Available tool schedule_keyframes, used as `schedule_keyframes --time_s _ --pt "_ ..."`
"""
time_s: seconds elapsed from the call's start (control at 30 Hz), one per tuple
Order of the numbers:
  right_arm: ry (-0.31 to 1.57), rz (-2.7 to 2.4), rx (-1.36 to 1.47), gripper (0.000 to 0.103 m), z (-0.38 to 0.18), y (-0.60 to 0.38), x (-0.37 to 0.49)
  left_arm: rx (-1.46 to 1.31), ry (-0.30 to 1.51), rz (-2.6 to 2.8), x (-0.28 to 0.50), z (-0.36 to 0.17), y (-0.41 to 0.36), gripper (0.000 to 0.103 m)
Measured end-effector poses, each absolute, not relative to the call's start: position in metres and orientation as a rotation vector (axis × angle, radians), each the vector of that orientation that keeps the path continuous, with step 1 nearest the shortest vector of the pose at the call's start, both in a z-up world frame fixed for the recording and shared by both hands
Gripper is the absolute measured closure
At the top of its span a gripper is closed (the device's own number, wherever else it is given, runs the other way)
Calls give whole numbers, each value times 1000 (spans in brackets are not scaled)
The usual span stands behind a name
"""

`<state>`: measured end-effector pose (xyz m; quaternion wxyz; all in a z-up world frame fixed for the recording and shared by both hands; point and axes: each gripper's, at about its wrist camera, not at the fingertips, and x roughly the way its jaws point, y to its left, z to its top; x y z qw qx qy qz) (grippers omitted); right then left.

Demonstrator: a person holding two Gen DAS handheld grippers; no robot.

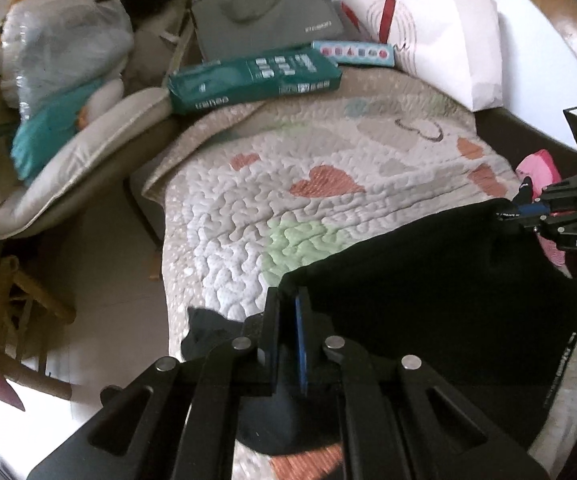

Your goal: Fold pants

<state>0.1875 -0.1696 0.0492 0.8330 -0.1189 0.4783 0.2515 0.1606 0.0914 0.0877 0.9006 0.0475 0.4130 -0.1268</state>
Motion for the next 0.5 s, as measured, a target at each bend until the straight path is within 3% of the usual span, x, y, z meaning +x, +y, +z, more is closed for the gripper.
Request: schedule_keyframes --time_s 0.5 --pt "968 515 -284 90 75 -164 94 45 815 -215 66 101 90 96"
